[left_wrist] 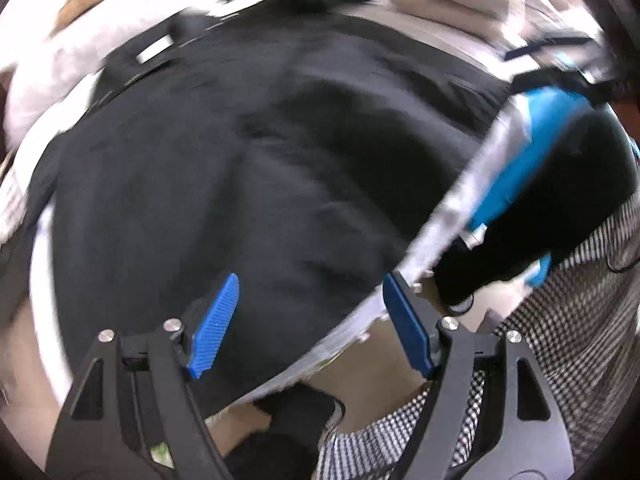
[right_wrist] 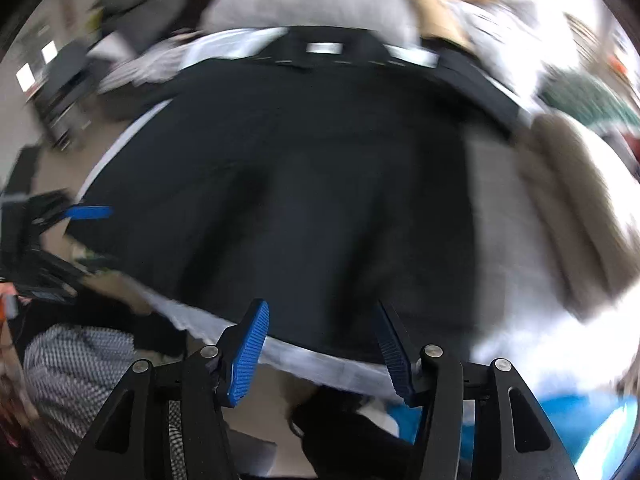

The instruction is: Fold large clothes

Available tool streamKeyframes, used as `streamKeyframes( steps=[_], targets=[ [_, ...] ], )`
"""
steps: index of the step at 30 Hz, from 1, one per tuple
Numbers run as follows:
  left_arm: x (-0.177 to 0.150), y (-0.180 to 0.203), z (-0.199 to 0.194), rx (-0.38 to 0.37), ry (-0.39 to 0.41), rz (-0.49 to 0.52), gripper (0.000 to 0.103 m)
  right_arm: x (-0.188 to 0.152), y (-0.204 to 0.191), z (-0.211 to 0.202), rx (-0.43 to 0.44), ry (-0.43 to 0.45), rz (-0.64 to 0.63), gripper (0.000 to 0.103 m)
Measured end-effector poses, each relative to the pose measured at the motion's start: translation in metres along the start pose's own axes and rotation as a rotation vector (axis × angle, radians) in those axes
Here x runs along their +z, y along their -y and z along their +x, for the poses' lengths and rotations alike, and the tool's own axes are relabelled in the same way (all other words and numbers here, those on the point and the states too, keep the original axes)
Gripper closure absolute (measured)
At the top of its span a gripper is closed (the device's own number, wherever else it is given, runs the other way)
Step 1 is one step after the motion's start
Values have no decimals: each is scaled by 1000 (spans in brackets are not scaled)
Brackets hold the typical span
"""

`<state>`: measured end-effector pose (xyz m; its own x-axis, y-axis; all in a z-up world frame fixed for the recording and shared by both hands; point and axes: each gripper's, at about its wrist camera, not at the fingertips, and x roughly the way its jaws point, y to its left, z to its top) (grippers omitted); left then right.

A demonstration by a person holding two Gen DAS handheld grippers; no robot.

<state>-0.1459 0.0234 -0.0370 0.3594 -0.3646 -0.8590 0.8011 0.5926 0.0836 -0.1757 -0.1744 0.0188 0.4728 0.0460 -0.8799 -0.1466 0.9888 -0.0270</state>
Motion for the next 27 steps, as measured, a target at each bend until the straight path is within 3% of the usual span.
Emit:
streamKeyframes(
  steps=[3,6,10,12,18,21,23,27],
  targets=[
    [-2,28,12,-23,38,128,28,-2,-28,11,84,28,-116,47],
    [1,37,23,-9,30,180,32,-6,-61,12,158,40,-214,47],
    [7,23,45,-4,-8,146,81,-2,-85,26,206,53,-337,48],
    [6,9,39,-17,15,82,91,-3,-88,29,215,54,-379,48],
    [8,-47,4,-260,154,-211,92,-4,-101,43,254,41,-451,49],
    [9,-59,4,-298,161,-276,93,-1,-118,59,260,26,-499,56],
    [9,-59,5,-304,165,-290,93,-1,-129,74,252,3,-533,70],
    [11,-60,7,-304,165,-292,93,0,-139,98,211,-37,-552,84]
  ],
)
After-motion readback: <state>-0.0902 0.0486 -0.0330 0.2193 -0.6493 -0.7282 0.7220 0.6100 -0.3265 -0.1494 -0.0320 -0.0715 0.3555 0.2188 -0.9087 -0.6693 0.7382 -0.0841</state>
